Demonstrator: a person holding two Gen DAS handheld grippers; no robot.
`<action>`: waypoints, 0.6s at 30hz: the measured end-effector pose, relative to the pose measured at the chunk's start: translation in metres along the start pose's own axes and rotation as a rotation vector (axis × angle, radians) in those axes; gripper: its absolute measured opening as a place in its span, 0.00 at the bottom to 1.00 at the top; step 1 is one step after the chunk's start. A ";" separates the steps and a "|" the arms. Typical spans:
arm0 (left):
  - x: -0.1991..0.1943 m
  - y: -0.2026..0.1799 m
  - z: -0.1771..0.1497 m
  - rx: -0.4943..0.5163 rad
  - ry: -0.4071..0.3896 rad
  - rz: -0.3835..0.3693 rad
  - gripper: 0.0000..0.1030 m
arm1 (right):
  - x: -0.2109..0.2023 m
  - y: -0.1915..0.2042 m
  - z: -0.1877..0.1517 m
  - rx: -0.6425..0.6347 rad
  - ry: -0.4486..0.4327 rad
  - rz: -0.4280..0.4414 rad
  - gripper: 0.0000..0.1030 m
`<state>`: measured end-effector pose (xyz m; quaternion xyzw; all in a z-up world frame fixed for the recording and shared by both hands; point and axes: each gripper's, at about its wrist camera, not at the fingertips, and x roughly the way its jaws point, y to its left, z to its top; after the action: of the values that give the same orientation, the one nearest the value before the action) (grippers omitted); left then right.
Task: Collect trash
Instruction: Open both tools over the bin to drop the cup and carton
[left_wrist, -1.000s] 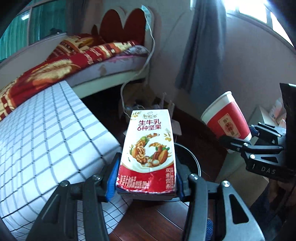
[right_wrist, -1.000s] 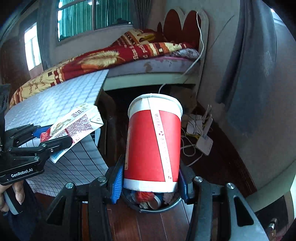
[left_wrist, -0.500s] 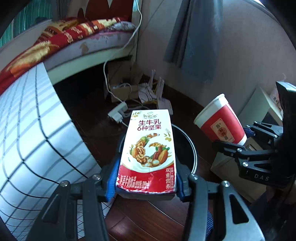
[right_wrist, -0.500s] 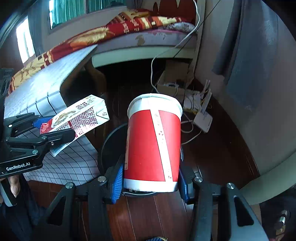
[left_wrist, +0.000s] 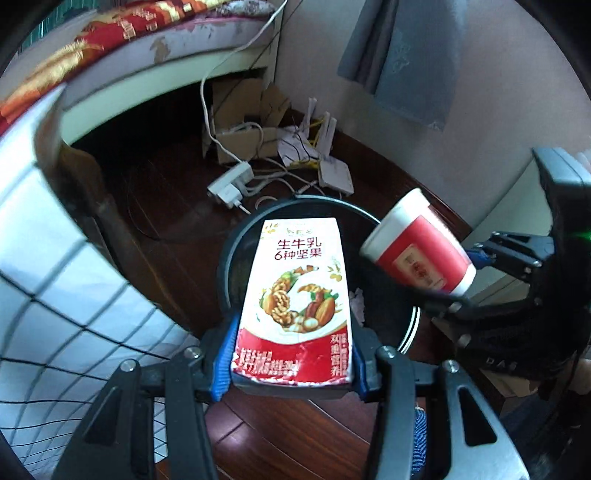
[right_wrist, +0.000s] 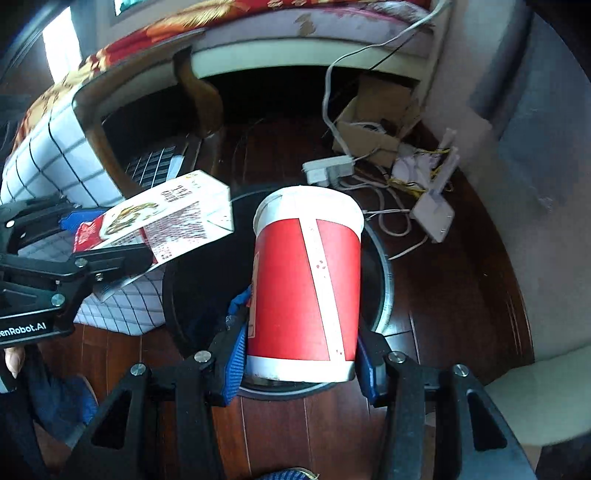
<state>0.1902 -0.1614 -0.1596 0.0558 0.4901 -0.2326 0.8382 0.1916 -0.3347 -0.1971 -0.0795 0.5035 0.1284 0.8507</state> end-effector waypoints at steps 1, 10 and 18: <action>0.006 0.000 0.000 -0.003 0.019 -0.002 0.53 | 0.008 0.001 0.001 -0.024 0.023 -0.001 0.58; -0.015 0.005 -0.020 -0.029 -0.063 0.132 0.96 | 0.004 -0.017 -0.012 0.034 -0.015 -0.189 1.00; -0.057 0.007 -0.026 -0.071 -0.153 0.187 0.99 | -0.030 -0.004 -0.012 0.124 -0.057 -0.170 1.00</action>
<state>0.1489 -0.1280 -0.1254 0.0534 0.4251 -0.1394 0.8927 0.1692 -0.3459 -0.1765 -0.0653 0.4774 0.0264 0.8759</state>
